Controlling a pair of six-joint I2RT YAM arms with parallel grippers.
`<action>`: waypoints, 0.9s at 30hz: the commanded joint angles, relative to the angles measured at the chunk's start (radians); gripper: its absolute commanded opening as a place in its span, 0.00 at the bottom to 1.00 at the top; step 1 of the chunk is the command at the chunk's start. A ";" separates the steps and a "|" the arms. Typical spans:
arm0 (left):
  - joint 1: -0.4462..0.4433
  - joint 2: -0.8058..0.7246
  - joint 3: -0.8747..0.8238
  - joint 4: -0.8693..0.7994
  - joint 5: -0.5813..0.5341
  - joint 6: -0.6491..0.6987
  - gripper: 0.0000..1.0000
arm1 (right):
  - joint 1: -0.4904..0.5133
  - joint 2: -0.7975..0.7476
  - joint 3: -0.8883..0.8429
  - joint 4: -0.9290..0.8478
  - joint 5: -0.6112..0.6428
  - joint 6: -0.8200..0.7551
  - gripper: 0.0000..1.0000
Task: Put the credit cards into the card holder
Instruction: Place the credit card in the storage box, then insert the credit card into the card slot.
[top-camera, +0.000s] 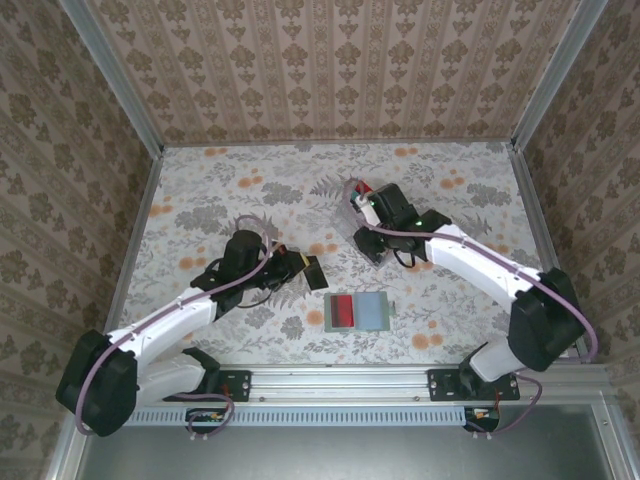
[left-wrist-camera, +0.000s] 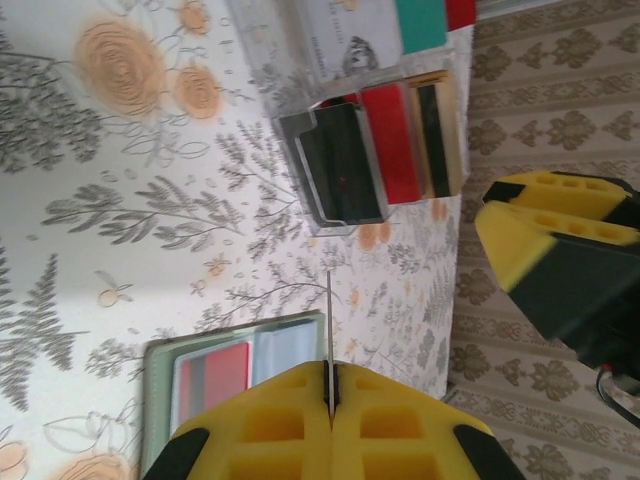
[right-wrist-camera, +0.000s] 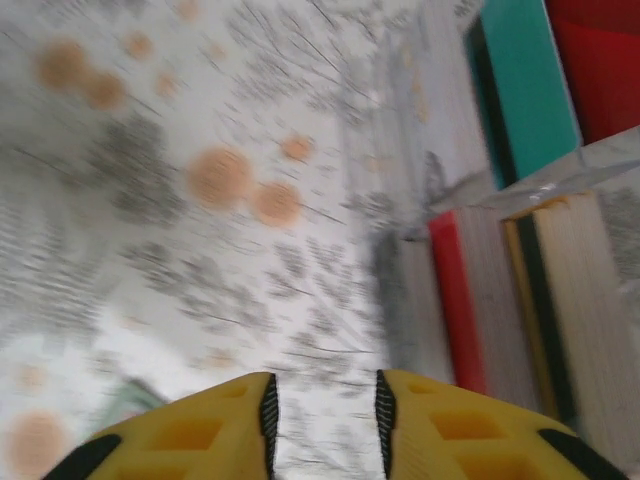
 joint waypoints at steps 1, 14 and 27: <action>0.002 0.006 0.027 0.108 0.052 0.030 0.00 | -0.001 -0.065 -0.068 0.039 -0.281 0.279 0.39; -0.009 0.086 0.039 0.315 0.141 -0.017 0.00 | -0.001 -0.183 -0.319 0.519 -0.541 0.804 0.46; -0.015 0.123 0.035 0.425 0.176 -0.076 0.00 | -0.026 -0.129 -0.311 0.540 -0.597 0.812 0.41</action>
